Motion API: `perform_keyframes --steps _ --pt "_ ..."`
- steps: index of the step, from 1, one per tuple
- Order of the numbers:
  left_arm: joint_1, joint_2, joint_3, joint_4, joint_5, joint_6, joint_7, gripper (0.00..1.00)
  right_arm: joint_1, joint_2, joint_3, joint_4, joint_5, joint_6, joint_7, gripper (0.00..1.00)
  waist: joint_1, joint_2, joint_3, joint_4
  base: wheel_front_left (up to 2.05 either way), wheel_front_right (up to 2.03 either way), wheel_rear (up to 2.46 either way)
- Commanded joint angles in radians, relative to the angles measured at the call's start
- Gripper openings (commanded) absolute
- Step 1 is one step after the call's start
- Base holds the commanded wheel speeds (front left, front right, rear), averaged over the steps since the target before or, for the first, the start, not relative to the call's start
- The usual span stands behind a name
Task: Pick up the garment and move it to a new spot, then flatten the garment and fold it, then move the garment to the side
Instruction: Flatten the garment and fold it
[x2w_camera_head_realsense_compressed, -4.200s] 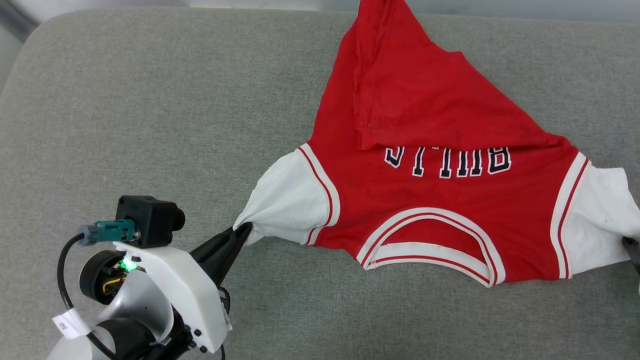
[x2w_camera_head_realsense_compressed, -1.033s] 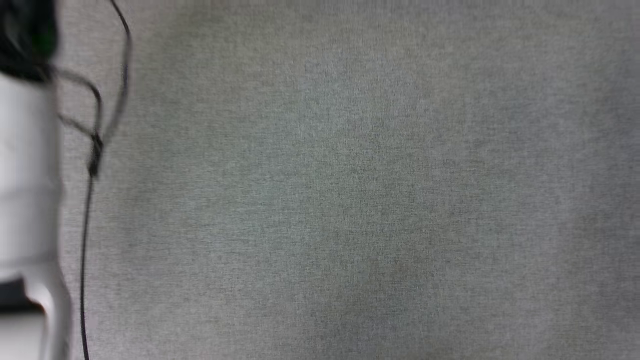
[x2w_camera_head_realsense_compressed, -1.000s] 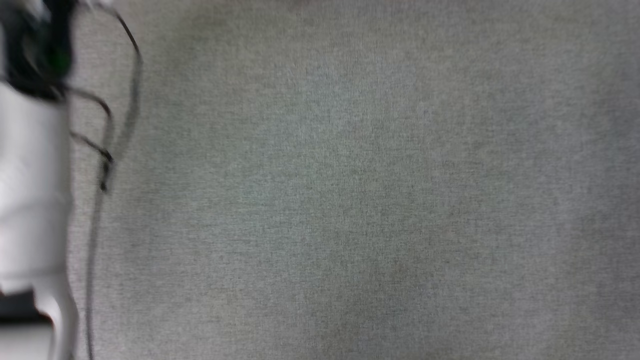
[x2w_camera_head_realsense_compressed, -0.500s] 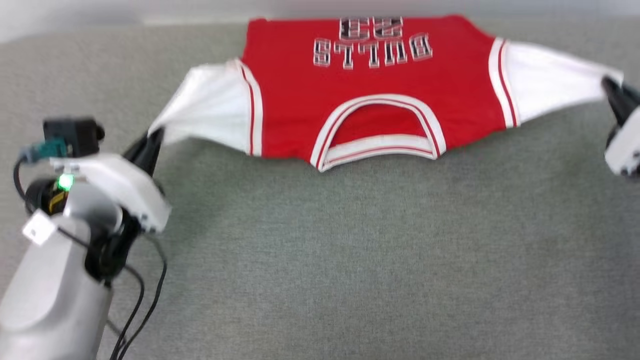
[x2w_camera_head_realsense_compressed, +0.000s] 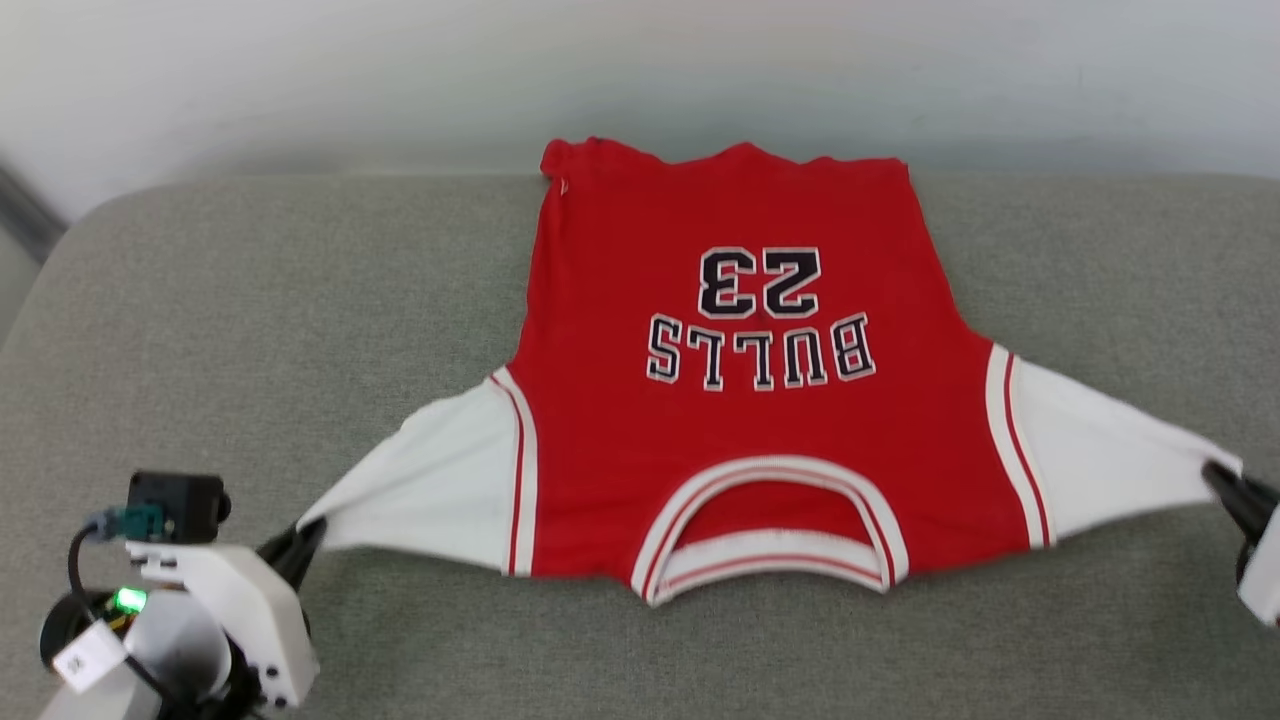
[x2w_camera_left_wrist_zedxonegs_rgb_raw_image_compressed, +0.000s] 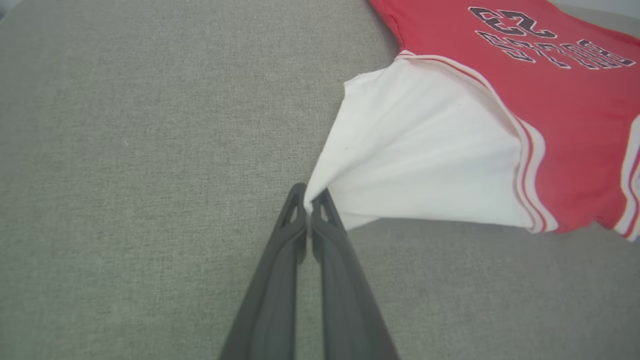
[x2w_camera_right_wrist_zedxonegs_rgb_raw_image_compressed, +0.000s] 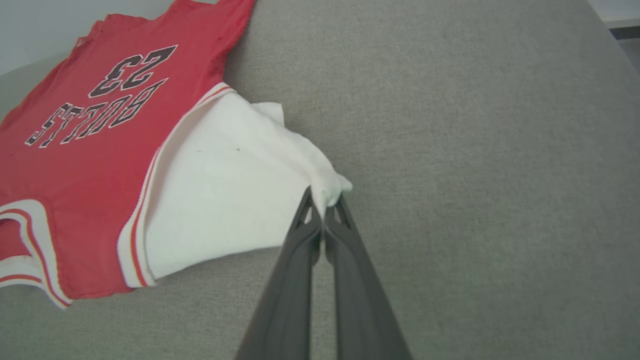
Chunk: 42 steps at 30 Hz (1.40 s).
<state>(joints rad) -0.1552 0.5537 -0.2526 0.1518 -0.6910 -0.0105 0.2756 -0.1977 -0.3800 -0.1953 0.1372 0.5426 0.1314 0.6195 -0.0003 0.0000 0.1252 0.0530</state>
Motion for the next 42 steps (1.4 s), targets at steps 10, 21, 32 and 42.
perform_keyframes --steps 10,21,32,42 --pt "0.274 0.073 0.006 -0.131 -0.070 0.039 0.110 0.00 0.295 0.068 -0.133 -0.195 0.002 -0.001 0.229 0.00 0.0003 0.0000 -0.051 -0.013 0.00 0.00 0.00" --pt "0.348 0.019 -0.010 -0.219 -0.133 0.036 0.113 0.00 0.361 0.093 -0.141 -0.292 -0.018 -0.001 0.303 0.00 0.0003 0.0000 -0.044 -0.018 0.00 0.00 0.00" --pt "0.356 0.010 -0.042 -0.424 -0.172 0.046 0.172 0.00 0.201 0.000 -0.065 -0.416 0.055 -0.001 0.329 1.00 0.0003 0.0000 0.049 0.039 0.00 0.00 0.00" --pt "0.315 0.028 -0.060 -0.638 -0.128 0.065 0.205 0.00 -0.192 -0.037 -0.024 -0.341 0.056 -0.001 0.506 1.00 0.0003 0.0000 0.248 0.130 0.00 0.00 0.00"
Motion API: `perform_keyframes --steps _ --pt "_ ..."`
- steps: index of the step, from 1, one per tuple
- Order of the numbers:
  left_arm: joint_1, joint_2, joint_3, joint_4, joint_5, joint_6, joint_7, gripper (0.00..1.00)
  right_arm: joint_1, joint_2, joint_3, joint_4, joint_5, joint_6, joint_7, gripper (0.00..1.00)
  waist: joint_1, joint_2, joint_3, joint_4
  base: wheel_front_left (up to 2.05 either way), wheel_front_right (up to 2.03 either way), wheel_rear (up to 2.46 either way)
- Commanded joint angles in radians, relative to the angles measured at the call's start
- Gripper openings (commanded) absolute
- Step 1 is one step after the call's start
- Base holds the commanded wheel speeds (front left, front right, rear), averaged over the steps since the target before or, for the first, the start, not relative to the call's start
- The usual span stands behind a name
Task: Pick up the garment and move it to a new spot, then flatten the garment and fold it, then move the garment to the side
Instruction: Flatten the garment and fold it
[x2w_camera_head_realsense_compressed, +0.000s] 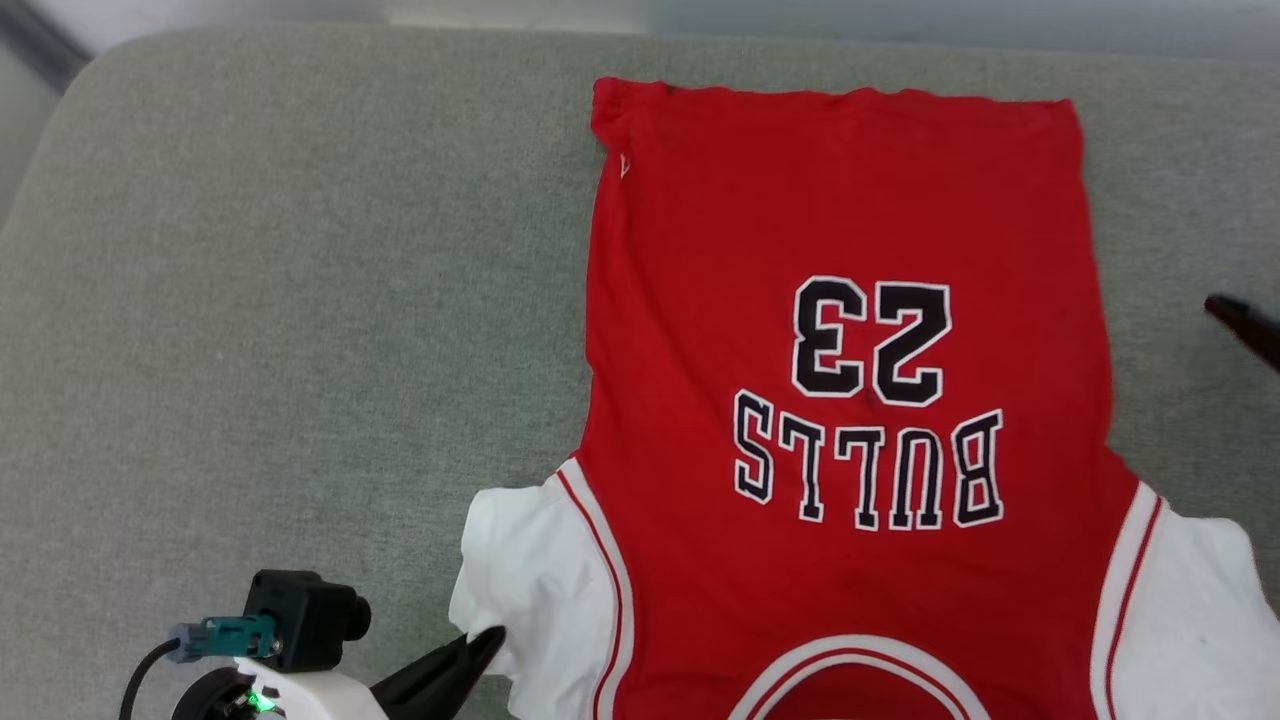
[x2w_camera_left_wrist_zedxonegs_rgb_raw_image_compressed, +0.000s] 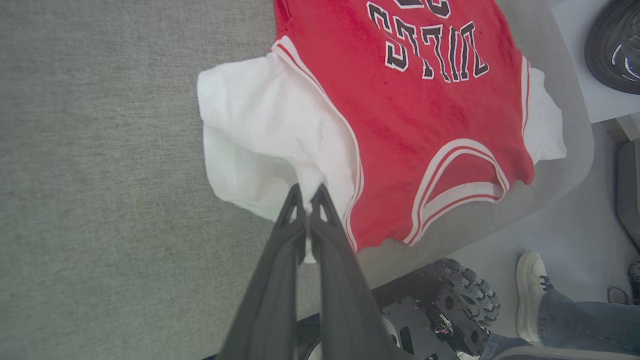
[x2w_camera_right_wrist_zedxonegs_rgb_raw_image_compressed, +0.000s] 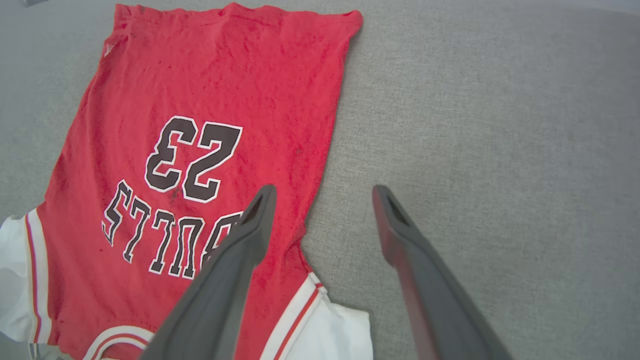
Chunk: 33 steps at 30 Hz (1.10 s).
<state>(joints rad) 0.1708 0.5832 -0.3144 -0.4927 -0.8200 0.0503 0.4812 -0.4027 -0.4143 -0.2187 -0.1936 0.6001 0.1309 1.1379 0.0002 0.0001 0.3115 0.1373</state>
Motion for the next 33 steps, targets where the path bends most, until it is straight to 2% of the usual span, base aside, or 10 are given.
perform_keyframes --steps 1,5,6,13,20,27,28,29,30,33 --pt "-0.020 -0.003 -0.003 -0.013 0.007 0.001 0.001 0.00 -0.041 -0.008 0.000 0.015 -0.011 0.000 0.015 1.00 -0.0002 -0.0001 0.087 0.061 0.00 0.00 0.00" --pt "-0.053 -0.012 -0.021 -0.068 0.026 -0.010 0.000 0.00 -0.237 -0.012 0.007 0.122 -0.073 0.000 0.093 1.00 -0.0002 -0.0001 0.167 0.114 0.00 0.00 0.00" --pt "-0.068 -0.024 -0.029 -0.090 0.028 -0.016 -0.009 0.00 -0.329 -0.005 -0.003 0.182 -0.118 0.000 0.113 1.00 -0.0002 -0.0001 0.200 0.139 0.00 0.00 0.00" --pt "-0.106 -0.054 -0.060 -0.136 0.040 -0.027 -0.020 0.00 -0.533 0.005 -0.049 0.343 -0.250 0.000 0.174 1.00 -0.0002 -0.0001 0.278 0.204 0.00 0.00 0.00" --pt "-0.143 -0.100 -0.088 -0.152 0.043 -0.032 -0.045 0.00 -0.675 0.020 -0.111 0.473 -0.416 0.000 0.212 1.00 -0.0002 -0.0001 0.352 0.275 0.00 0.00 0.00" --pt "-0.158 -0.114 -0.096 -0.138 0.047 -0.037 -0.056 0.00 -0.625 0.018 -0.069 0.513 -0.432 0.000 0.223 1.00 -0.0002 -0.0001 0.370 0.291 0.00 0.00 0.00" --pt "-0.159 -0.115 -0.098 -0.136 0.048 -0.037 -0.056 0.00 -0.615 0.015 -0.068 0.518 -0.433 0.000 0.225 0.66 -0.0002 -0.0001 0.369 0.292 0.00 0.00 0.00" --pt "-0.159 -0.117 -0.100 -0.134 0.047 -0.037 -0.057 0.00 -0.608 0.011 -0.073 0.523 -0.440 0.000 0.225 0.18 -0.0002 -0.0001 0.369 0.294 0.00 0.00 0.00" --pt "-0.159 -0.119 -0.103 -0.132 0.047 -0.036 -0.057 0.00 -0.600 0.008 -0.075 0.528 -0.442 0.000 0.229 0.00 -0.0002 -0.0001 0.367 0.295 0.00 0.00 0.00" --pt "-0.163 -0.123 -0.105 -0.125 0.050 -0.031 -0.057 0.00 -0.584 -0.002 -0.068 0.529 -0.430 0.000 0.229 0.00 -0.0002 -0.0001 0.359 0.294 0.00 0.00 0.00"
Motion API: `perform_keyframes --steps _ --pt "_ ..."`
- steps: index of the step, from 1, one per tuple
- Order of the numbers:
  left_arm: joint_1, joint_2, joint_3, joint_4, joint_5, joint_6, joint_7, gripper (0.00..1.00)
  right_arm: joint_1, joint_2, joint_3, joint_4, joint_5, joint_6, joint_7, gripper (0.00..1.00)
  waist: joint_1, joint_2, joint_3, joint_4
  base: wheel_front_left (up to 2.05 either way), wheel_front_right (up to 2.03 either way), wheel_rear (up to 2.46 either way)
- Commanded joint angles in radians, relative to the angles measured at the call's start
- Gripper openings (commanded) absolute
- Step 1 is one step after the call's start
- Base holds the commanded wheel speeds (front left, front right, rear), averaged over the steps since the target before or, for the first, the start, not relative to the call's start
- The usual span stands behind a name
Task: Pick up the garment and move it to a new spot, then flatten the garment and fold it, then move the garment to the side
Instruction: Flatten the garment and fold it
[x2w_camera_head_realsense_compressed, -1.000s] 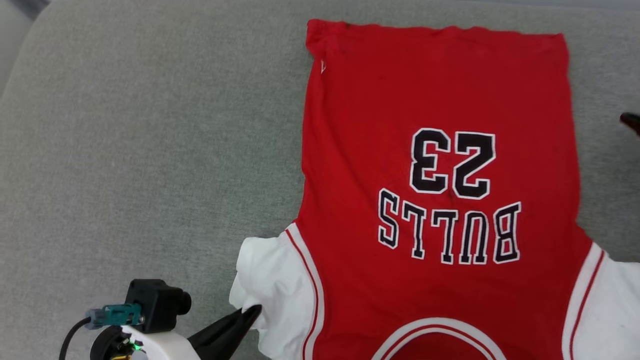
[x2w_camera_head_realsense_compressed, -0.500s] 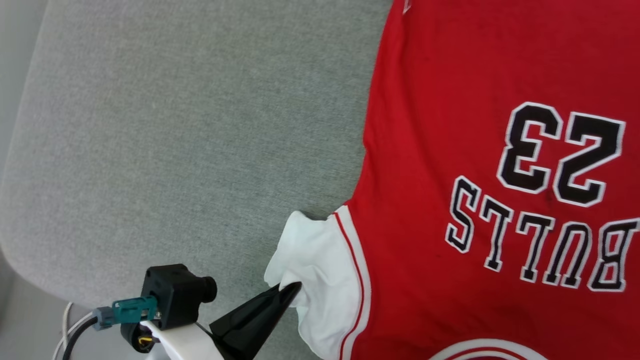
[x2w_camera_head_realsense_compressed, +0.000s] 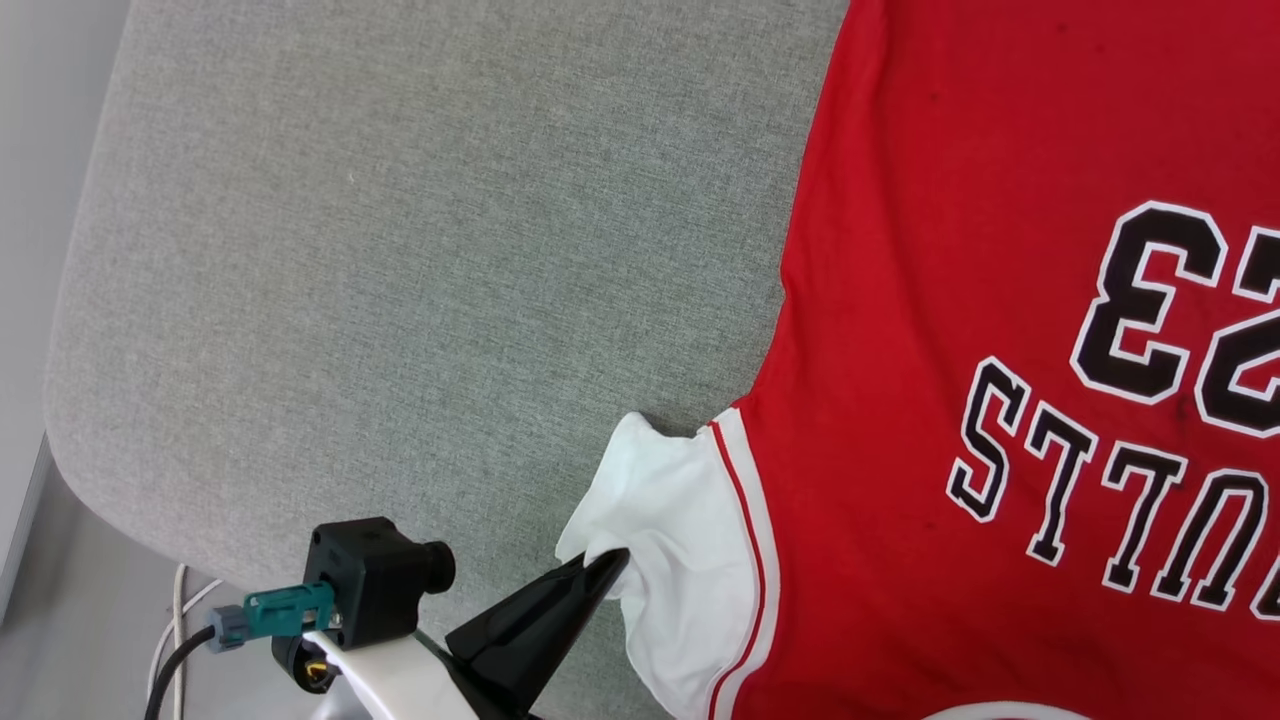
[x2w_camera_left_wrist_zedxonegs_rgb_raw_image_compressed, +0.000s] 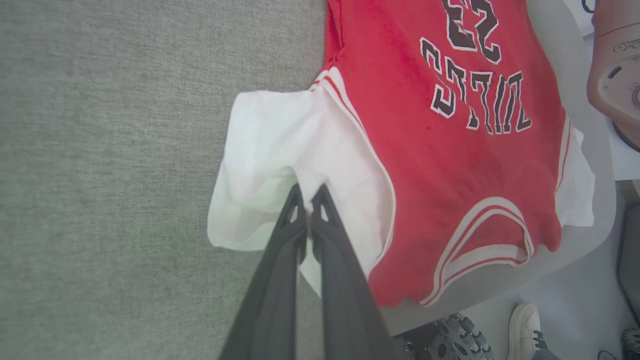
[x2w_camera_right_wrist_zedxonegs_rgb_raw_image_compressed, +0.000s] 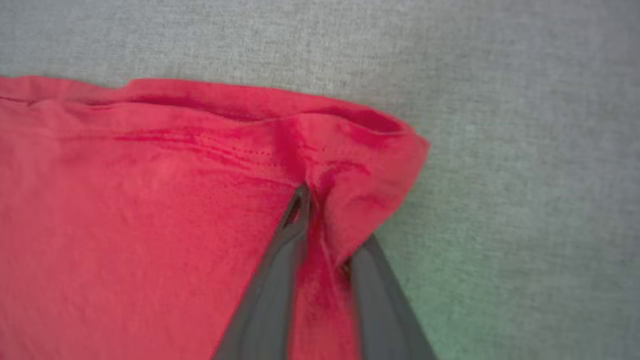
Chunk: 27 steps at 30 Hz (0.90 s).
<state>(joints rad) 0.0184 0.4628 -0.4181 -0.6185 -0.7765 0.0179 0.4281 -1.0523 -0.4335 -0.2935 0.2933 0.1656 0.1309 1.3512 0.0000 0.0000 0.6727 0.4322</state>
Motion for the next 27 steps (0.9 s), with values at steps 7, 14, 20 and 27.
perform_keyframes --steps 7,14,20,27 --pt "-0.013 0.008 0.007 0.025 0.019 0.016 0.001 0.00 0.129 -0.002 0.009 0.028 0.025 0.000 -0.012 0.00 0.0000 0.0000 -0.075 -0.038 0.00 0.00 0.00" --pt "0.004 0.024 0.023 0.060 0.024 0.031 0.009 0.00 0.254 -0.023 0.040 0.020 0.090 0.000 -0.037 0.00 0.0000 0.0000 -0.181 -0.105 0.00 0.00 0.00" --pt "0.023 0.031 0.036 0.093 0.011 0.046 0.011 0.00 0.402 -0.023 0.072 -0.027 0.171 0.000 -0.053 0.00 0.0000 0.0000 -0.283 -0.174 0.00 0.00 0.00" --pt "0.065 0.044 0.056 0.156 0.006 0.060 -0.008 0.00 0.665 -0.015 0.083 -0.183 0.312 0.000 -0.089 0.00 0.0000 0.0000 -0.415 -0.261 0.00 0.00 0.00"
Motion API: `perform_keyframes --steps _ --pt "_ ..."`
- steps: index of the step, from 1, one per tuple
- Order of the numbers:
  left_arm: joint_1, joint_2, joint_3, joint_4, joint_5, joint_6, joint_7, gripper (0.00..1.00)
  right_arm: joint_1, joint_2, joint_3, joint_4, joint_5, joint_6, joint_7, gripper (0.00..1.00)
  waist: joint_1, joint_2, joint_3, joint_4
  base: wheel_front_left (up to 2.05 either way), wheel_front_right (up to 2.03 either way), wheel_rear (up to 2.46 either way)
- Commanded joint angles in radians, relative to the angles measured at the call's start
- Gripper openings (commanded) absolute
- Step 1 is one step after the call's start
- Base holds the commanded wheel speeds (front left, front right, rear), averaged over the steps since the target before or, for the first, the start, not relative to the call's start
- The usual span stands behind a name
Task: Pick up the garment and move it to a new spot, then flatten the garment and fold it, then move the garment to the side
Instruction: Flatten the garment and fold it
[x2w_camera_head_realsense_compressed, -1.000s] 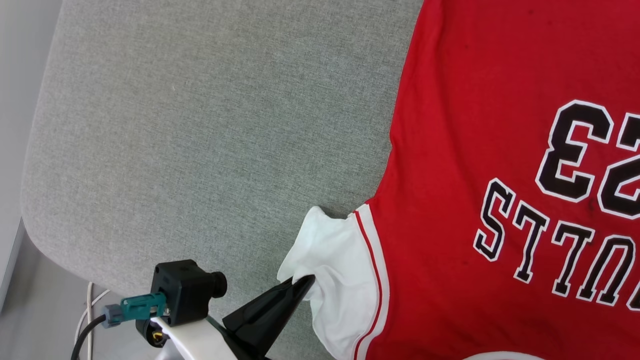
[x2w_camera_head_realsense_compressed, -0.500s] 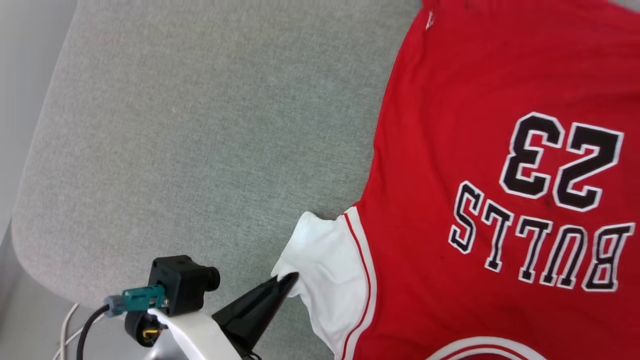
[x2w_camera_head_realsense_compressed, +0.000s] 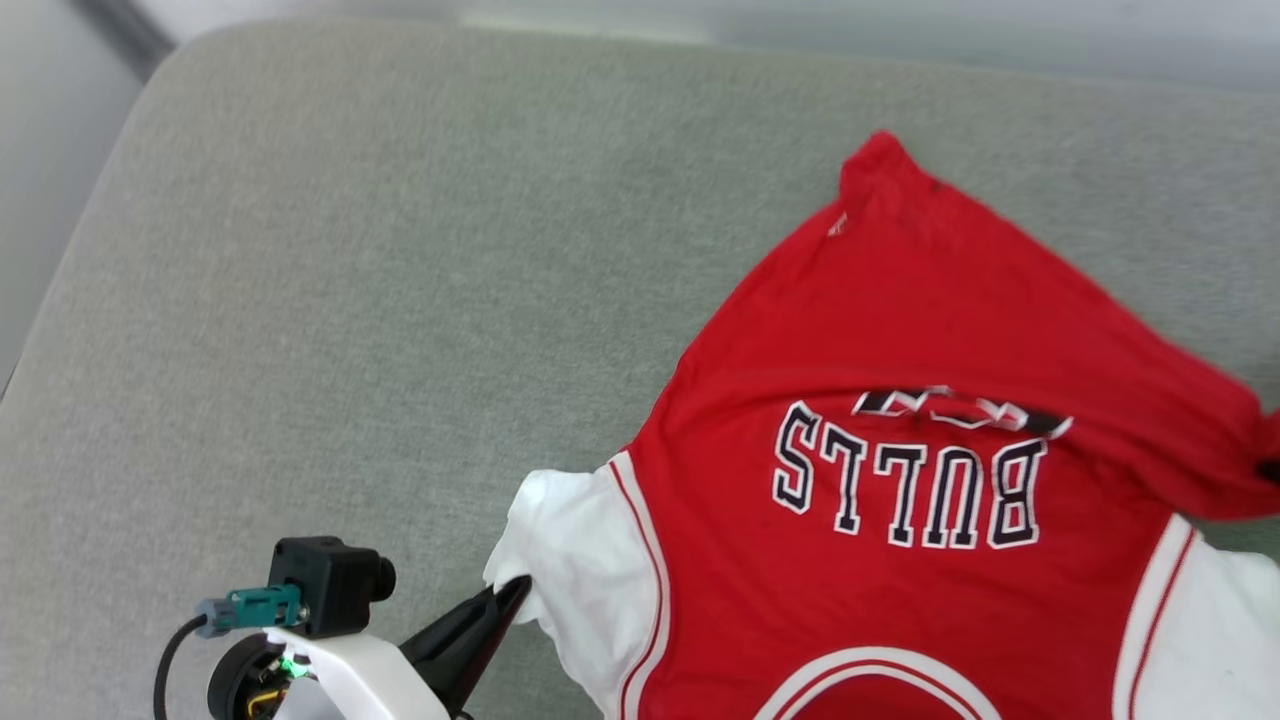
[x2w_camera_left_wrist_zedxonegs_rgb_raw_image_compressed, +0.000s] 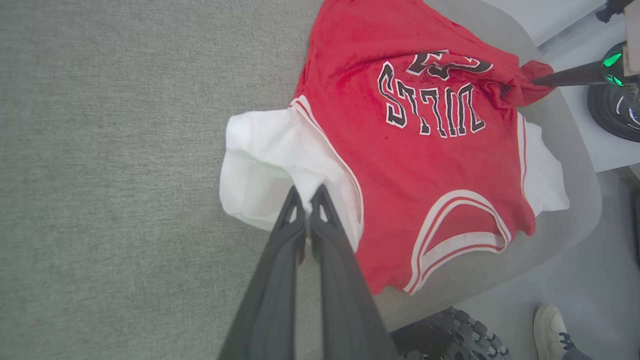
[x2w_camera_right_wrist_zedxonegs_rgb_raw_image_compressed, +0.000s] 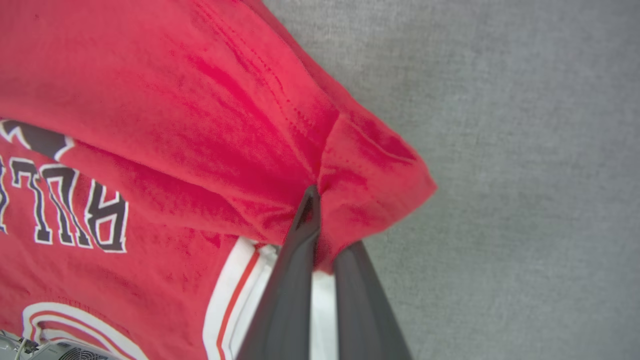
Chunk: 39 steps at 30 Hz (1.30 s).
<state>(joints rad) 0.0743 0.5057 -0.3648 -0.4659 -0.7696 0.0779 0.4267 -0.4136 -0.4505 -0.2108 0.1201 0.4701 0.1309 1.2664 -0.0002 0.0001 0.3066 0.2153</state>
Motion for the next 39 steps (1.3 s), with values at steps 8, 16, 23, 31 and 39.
perform_keyframes --steps 8,16,23,31,39 --pt "0.032 -0.005 0.020 0.059 -0.018 -0.002 -0.037 0.00 0.264 0.049 -0.058 -0.158 0.092 0.000 -0.038 0.00 0.0002 -0.0001 -0.123 -0.082 0.00 0.00 0.00" --pt "0.051 -0.018 0.015 0.087 -0.031 -0.006 -0.053 0.00 0.444 0.099 -0.105 -0.218 0.113 0.000 -0.081 0.00 0.0002 -0.0001 -0.161 -0.097 0.00 0.00 0.00" --pt "0.058 -0.029 0.012 0.106 -0.038 -0.008 -0.070 0.00 0.568 0.131 -0.109 -0.199 0.110 0.000 -0.132 0.00 0.0002 -0.0001 -0.175 -0.098 0.00 0.00 0.00" --pt "0.052 -0.031 0.009 0.120 -0.042 -0.015 -0.078 0.00 0.562 0.104 -0.070 -0.204 0.125 0.000 -0.166 1.00 0.0002 -0.0001 -0.176 -0.093 0.00 0.00 0.00" --pt "0.034 -0.034 0.001 0.107 -0.033 -0.021 -0.084 0.00 0.438 0.053 -0.038 -0.338 0.194 0.000 -0.142 1.00 0.0002 -0.0001 -0.136 -0.066 0.00 0.00 0.00"
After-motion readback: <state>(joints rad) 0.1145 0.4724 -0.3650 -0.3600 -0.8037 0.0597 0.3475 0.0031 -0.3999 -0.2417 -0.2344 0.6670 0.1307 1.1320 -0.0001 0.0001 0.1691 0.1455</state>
